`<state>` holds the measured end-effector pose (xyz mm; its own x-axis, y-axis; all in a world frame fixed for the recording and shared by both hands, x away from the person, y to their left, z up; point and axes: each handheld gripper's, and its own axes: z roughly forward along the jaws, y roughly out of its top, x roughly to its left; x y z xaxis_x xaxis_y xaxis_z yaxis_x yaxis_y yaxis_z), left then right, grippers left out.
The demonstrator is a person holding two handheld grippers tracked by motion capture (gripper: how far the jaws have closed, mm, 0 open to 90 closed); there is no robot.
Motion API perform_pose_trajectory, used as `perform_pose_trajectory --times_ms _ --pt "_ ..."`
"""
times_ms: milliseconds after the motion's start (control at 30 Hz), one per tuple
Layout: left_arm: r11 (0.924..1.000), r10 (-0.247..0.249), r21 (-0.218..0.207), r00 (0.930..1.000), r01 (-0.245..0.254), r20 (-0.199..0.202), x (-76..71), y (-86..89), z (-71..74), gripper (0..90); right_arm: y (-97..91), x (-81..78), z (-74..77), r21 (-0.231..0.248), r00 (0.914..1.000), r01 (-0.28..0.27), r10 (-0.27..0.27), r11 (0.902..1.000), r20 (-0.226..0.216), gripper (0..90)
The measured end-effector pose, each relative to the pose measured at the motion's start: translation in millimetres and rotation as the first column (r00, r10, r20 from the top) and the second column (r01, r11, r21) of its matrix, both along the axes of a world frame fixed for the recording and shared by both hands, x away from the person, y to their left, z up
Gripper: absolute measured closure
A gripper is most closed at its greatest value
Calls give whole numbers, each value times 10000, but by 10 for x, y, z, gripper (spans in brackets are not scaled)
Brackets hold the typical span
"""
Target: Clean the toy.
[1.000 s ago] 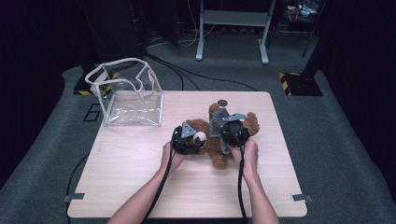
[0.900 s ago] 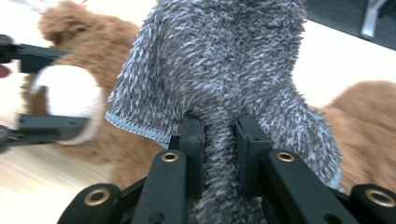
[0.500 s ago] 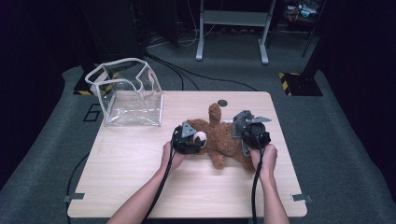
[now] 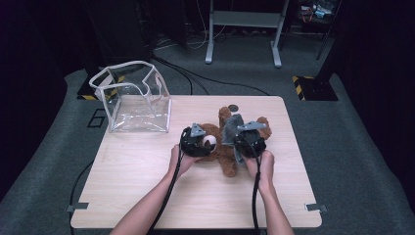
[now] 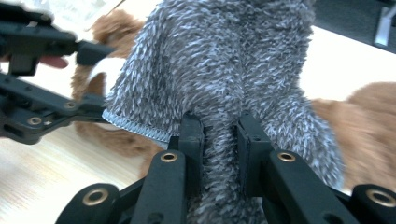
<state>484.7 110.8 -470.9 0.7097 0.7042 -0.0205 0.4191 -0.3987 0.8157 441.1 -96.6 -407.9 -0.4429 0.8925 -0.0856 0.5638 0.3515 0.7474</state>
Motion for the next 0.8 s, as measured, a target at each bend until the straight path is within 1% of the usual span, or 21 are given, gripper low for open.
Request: perform_pose_trajectory --times_ms 33,67,100,133,167,200,267,300,367,433,467,500,533,567,633,667,700,733,767,800 --pt "10000 3 -15 10000 -3 95 7 -1 1 387 49 25 -28 -244 9999 102 -105 9996 -118 752" --pt "10000 -26 10 9999 26 169 9 0 3 383 76 63 -65 -392 9997 210 -215 9990 -127 753" --pt "10000 0 -6 9998 1 222 8 -1 8 374 74 110 -95 -384 9995 253 -260 9989 -180 754" --pt "10000 1 -92 9993 2 368 3 -2 14 353 65 149 -118 -290 9989 325 -334 9991 -316 755" --pt "10000 30 -15 9988 -30 480 -11 -4 27 333 56 182 -133 -259 9985 387 -397 9989 -375 757" --pt "10000 68 53 9974 -72 717 -27 -14 35 310 51 209 -144 -241 9984 437 -446 9988 -358 757" --pt "9999 138 80 9950 -146 989 -76 -20 59 271 49 246 -137 -270 9972 510 -524 9983 -529 757" --pt "9999 143 55 9942 -150 1065 -97 -13 71 256 55 260 -136 -377 9975 521 -538 9979 -462 757" --pt "9999 159 -67 9942 -152 1067 -136 20 87 242 69 289 -144 -626 9973 539 -569 9966 -467 758" --pt "9998 189 -98 9940 -180 1077 -164 45 73 231 64 324 -159 -599 9964 601 -634 9964 -554 760" --pt "9999 156 -4 9945 -157 1031 -172 53 60 228 54 346 -163 -568 9962 610 -643 9965 -588 760" --pt "9998 186 13 9940 -188 1073 -175 52 34 226 52 362 -170 -484 9960 654 -682 9967 -579 760" --pt "9996 228 151 9943 -245 1044 -172 52 14 223 46 386 -174 -467 9961 616 -644 9970 -602 760" --pt "9994 253 225 9945 -277 1017 -162 49 -9 222 45 397 -170 -435 9948 669 -700 9968 -743 760" --pt "9985 391 345 9940 -429 1023 -138 25 -54 227 44 427 -175 -316 9948 703 -724 9970 -718 761" --pt "9974 441 525 9940 -495 998 -132 9 -70 245 40 437 -176 -323 9953 675 -695 9972 -668 761" --pt "9957 455 762 9938 -534 1018 -125 -9 -84 293 42 438 -179 -284 9948 727 -745 9970 -696 761" --pt "9951 483 811 9939 -564 988 -121 -14 -92 323 41 439 -184 -266 9948 720 -737 9971 -697 761" --pt "9957 515 724 9949 -578 865 -116 -15 -96 344 40 437 -189 -284 9956 657 -674 9974 -658 761" --pt "9958 538 690 9944 -602 907 -109 -18 -102 363 47 425 -185 -285 9947 720 -739 9970 -716 760"
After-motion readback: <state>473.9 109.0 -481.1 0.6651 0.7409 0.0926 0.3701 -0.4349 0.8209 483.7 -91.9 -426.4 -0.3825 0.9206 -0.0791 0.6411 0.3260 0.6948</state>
